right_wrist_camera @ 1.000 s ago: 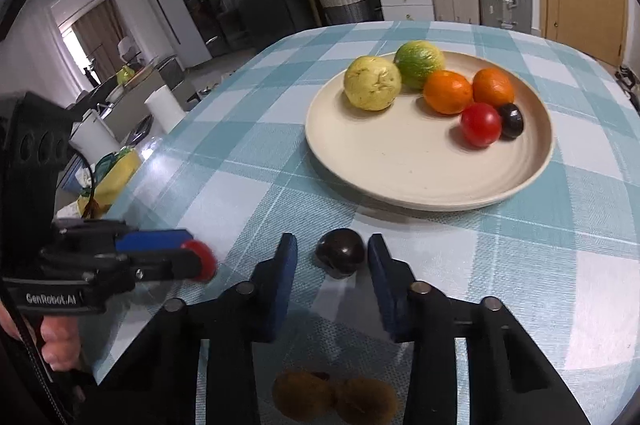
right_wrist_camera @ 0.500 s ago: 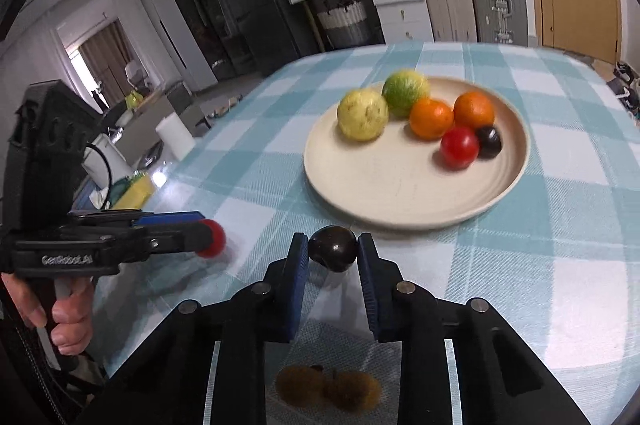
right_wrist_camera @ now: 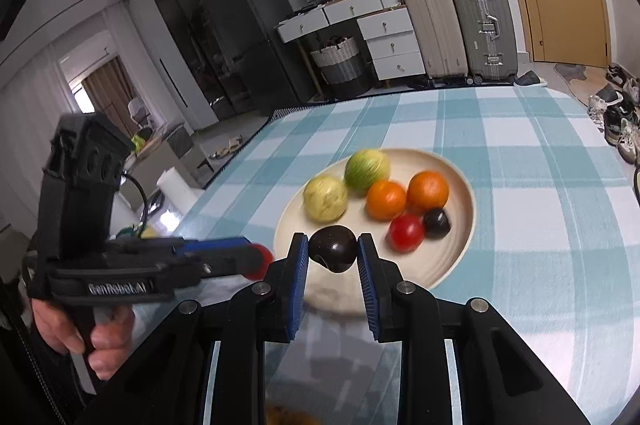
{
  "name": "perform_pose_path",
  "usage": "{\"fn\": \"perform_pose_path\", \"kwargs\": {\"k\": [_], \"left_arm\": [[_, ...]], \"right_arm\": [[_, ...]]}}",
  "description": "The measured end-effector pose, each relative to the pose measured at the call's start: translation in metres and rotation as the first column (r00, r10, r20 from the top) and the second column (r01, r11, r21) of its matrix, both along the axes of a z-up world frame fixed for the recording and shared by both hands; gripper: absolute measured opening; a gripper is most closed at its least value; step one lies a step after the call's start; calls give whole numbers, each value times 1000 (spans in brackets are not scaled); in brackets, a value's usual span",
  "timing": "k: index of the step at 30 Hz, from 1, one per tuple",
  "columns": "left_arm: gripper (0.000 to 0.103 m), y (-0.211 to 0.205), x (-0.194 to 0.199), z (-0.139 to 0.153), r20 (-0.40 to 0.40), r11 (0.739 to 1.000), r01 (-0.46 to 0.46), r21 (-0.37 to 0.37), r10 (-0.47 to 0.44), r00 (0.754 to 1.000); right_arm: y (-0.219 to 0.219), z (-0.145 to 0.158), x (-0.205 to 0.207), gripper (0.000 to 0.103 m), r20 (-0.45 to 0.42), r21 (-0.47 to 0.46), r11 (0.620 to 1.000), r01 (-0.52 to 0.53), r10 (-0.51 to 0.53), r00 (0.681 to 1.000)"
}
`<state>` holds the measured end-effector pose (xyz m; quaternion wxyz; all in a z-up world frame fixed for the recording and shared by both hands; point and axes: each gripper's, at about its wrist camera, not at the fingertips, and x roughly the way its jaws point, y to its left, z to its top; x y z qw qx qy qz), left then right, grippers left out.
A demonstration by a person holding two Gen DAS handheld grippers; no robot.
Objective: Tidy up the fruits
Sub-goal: 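Lower the tomato and plum onto the cream plate and open both tools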
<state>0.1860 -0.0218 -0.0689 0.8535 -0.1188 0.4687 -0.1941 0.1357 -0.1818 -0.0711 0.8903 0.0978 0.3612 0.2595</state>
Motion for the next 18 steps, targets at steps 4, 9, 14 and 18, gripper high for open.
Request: {"fn": "perform_pose_path", "kwargs": {"k": [4,9,14,18], "left_arm": [[27,-13,21,-2,-5,1000,4,-13,-5,1000],[27,-27,48,-8,-16,1000,10,-6,-11,1000],[27,-42,66,-13,-15,999,35,24,-35,999],[27,-49,76,-18,-17,998,53,42,-52,999]], "right_arm": [[-10,2,28,26,-13,22,1000,10,-10,1000],[-14,-7,59,26,-41,36,999,26,-24,999],[-12,-13,85,26,-63,39,999,36,-33,997],[-12,-16,105,26,-79,37,998,42,-39,996]]}}
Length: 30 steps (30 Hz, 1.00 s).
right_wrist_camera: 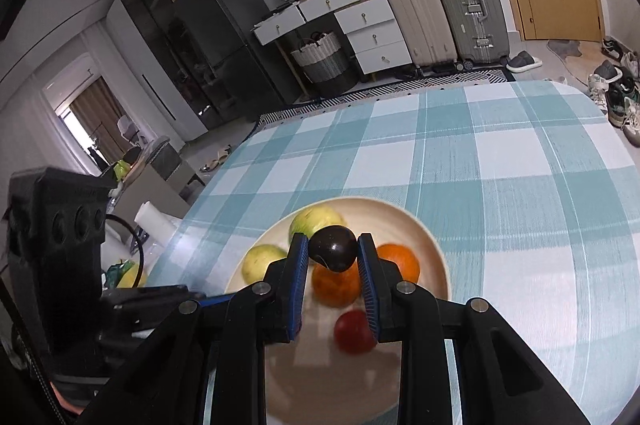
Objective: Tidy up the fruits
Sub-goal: 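Lower the tomato and plum onto the cream plate and open both tools, then withdraw both tools toward the two small brown fruits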
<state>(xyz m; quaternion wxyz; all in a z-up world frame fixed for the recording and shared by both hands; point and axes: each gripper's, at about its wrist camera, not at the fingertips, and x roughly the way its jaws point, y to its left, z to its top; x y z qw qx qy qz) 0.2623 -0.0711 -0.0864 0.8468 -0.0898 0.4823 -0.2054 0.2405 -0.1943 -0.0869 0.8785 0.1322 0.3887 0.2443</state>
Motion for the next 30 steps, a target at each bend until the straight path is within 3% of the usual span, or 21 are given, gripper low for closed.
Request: {"fn": "perform_pose_path", "kwargs": {"k": [13,15,17,24,26,30], "left_arm": [[27,-4,18,-11,-18,1000,-1,-21,1,1000],[27,-4,17,-8,-13,1000,5,-30,-5,1000],[28,-3,15,-6,-12,999,2,-34,-3,1000],[30,3,-1,10,9,999,1,-50,0,1000],[33,4,-8,16,23,999,1,-48,0,1000],[34,10,-26,27,43,999,-9,-47,11,999]], "right_arm": [[8,-24,31,27,-56,-25,1000,-1,0,998],[9,-24,32,29,-53,-46,999,21,-23,998],[7,-24,32,38,-55,-30,999,23,-25,998],[-15,-5,13,41,-19,16,997,76,-75,997],[-22,4,1,49,0,26,995,92,-92,996],[-31,19,-27,50,42,30,994,103,-105,994]]}}
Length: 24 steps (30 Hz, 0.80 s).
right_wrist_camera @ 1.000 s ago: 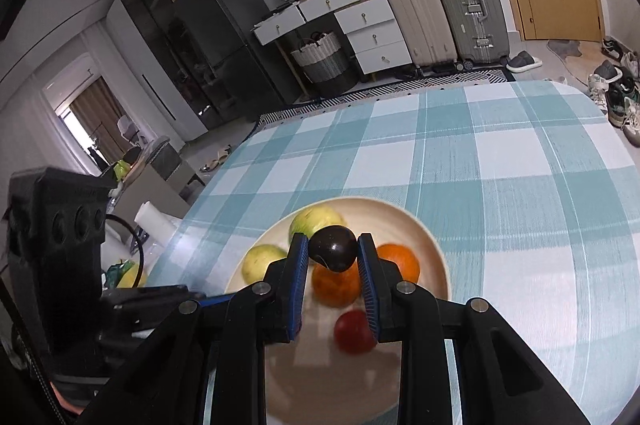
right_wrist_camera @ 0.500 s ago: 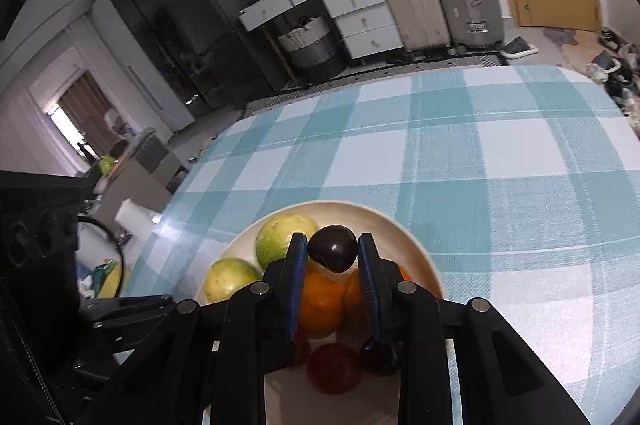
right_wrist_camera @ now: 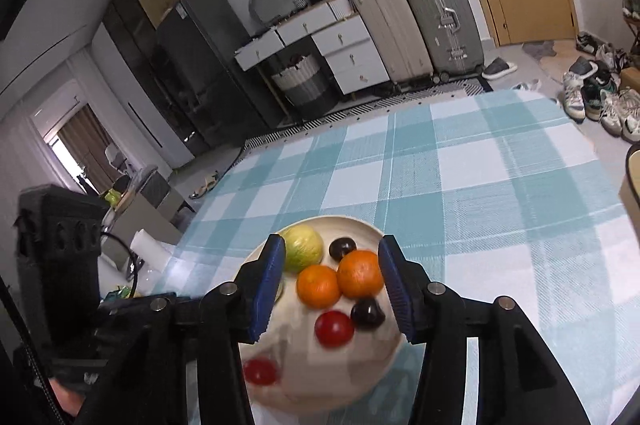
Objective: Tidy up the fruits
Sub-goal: 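Withdraw both tools toward the two small brown fruits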
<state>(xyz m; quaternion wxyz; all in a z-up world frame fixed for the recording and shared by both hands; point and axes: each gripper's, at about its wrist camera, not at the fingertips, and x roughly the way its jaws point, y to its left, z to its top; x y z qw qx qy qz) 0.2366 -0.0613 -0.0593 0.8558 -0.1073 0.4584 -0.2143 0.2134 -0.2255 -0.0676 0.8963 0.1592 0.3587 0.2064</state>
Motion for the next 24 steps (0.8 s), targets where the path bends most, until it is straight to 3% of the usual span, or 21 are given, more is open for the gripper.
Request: {"fn": "perform_pose_path", "kwargs": {"k": [4,9,12,19,24], "left_arm": [[37,5,-21,10,26,1000,-9,10,8,1000],[40,10,-53,20,70,999,-15,46,12,997],[42,13,-70,21,87,997,-22,68,16,996],[42,18,-107,7,74,994,-38,105,30,997],[53,19,-131,-5,69,989,-54,136,45,997]], "right_arm": [[-4,9,-30,51,19,-3,1000,-1,1,1000],[-8,14,-70,65,44,2,1000,6,-6,999],[-7,13,-89,68,50,-2,1000,-1,1,999],[-5,6,-123,75,45,-10,1000,-13,13,999],[-4,-1,-139,80,32,-13,1000,-19,19,999]]}}
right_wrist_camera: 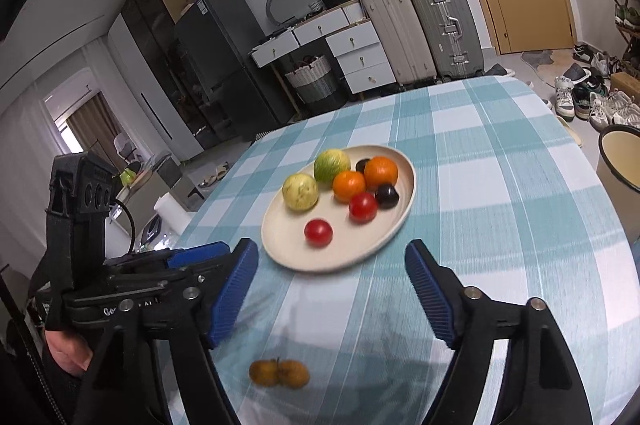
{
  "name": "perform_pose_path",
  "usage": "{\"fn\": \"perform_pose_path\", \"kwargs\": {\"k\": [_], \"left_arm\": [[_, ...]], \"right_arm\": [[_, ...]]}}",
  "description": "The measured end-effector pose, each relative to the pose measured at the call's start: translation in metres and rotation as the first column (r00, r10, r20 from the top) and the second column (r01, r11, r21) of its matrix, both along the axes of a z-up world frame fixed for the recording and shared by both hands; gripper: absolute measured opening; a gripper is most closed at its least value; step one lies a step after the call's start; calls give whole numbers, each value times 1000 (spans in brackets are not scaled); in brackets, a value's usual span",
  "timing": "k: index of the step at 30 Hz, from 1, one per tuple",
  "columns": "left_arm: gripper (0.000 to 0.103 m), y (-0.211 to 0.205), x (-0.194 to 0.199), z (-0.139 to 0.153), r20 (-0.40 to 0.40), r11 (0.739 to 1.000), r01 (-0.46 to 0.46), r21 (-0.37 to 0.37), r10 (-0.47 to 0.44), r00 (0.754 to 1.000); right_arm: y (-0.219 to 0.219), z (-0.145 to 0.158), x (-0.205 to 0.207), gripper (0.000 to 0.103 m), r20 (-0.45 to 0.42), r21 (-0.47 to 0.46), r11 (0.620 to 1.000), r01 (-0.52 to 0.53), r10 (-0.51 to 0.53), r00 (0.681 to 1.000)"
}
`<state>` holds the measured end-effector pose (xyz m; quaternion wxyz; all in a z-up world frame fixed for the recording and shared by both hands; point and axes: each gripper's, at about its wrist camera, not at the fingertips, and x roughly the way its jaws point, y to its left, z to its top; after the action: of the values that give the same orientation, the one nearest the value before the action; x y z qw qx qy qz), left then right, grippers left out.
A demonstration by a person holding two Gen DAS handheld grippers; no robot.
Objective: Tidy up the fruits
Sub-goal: 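Withdraw both tools toward the two small brown fruits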
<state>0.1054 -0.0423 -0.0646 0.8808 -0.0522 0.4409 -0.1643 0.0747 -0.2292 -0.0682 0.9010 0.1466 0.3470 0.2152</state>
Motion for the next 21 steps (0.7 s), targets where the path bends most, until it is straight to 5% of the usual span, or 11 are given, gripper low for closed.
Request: {"fn": "perform_pose_path", "kwargs": {"k": [21], "left_arm": [[94,13,-46,-39,-24,995,-66,78,68,997]], "right_arm": [[21,-27,-52,94,-15,-74,996,-40,39,999]]}}
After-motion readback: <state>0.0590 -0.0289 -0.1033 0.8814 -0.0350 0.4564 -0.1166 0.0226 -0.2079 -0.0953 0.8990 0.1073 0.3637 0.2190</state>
